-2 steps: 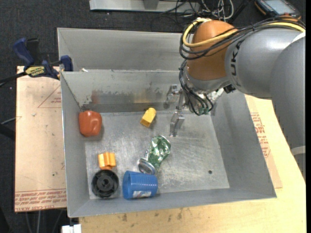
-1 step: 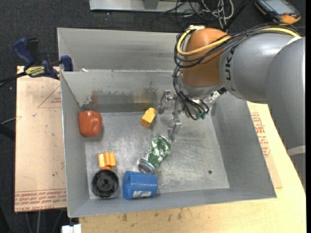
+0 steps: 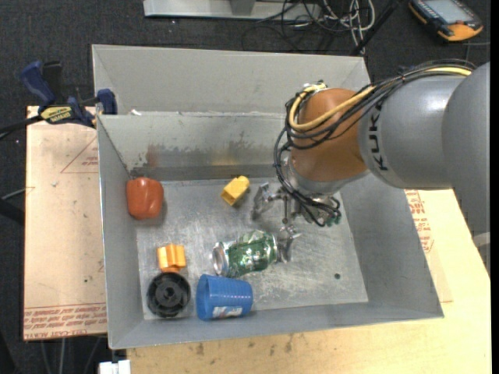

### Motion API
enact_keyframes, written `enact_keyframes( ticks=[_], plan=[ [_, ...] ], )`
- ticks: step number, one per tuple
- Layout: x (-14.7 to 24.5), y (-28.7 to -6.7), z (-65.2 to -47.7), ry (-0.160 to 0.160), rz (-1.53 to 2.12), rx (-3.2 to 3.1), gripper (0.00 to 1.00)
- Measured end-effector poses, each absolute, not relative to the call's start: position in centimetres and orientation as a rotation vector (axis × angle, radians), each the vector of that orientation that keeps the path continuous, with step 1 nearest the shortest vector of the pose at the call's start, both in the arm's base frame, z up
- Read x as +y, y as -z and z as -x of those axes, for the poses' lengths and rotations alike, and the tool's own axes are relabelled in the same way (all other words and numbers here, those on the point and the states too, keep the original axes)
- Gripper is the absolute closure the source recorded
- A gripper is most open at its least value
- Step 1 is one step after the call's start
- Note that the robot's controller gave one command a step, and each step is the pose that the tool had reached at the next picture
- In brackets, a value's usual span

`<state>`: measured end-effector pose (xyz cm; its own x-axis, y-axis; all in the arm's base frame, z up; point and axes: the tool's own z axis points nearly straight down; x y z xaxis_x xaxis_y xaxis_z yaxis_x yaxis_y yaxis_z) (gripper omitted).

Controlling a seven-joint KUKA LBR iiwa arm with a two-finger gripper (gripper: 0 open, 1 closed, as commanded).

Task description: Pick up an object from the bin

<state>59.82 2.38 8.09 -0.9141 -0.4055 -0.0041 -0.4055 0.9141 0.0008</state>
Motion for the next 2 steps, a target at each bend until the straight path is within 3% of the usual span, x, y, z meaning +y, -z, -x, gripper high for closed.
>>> enact_keyframes(
  ticks=[1,2],
  plan=[
    [2.0,-7.5,-58.2,-0.003,0.771,3.048,1.0],
    [2.0,-7.4,-59.3,-0.004,0.794,3.042,1.0]
  ],
)
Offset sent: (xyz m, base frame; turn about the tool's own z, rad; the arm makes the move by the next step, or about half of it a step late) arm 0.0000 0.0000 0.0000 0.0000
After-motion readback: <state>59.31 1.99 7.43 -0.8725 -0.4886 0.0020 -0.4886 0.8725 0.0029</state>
